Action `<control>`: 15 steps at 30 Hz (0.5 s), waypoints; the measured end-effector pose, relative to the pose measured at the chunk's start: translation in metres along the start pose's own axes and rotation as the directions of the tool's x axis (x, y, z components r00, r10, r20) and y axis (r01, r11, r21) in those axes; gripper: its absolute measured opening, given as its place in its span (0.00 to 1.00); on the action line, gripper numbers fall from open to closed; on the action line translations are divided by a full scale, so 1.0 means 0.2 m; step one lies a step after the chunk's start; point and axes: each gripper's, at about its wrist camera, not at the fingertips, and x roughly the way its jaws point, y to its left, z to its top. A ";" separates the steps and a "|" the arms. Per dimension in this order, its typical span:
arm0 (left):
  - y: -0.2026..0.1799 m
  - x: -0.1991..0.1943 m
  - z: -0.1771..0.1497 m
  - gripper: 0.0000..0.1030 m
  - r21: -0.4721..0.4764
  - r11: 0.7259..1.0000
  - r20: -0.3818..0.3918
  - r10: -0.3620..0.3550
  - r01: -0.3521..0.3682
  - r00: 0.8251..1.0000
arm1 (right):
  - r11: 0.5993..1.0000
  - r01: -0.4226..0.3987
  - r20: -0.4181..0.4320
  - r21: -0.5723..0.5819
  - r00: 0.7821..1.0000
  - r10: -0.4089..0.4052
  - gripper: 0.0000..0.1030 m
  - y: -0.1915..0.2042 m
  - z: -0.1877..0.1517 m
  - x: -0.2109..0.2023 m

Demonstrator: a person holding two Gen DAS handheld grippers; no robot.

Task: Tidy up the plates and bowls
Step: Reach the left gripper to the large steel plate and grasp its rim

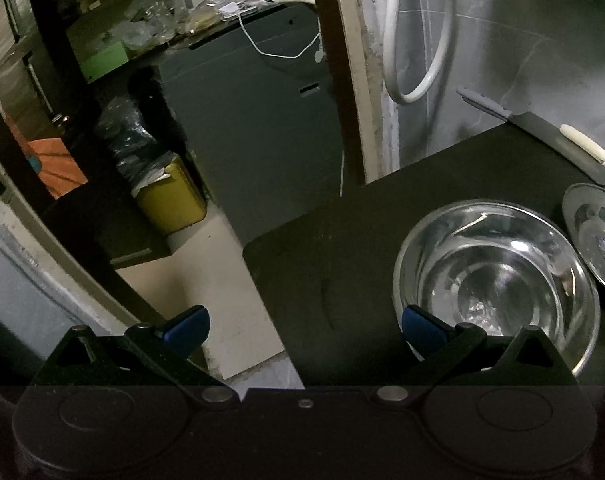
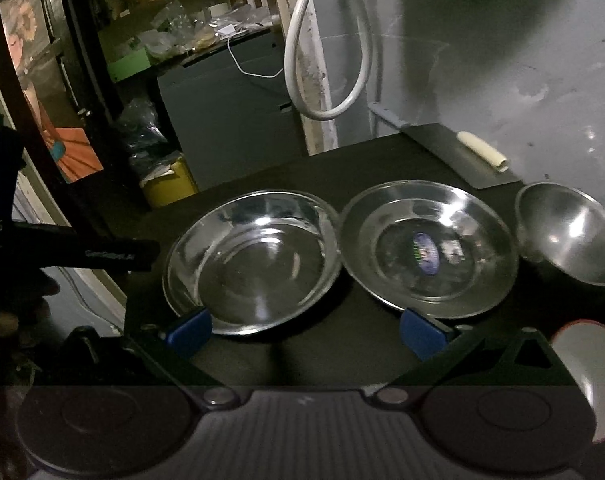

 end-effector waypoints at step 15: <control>-0.04 0.10 0.03 0.89 0.032 0.989 0.021 -0.143 0.142 0.990 | 0.994 -0.031 -0.023 0.107 0.999 0.033 0.80 -0.01 0.01 0.15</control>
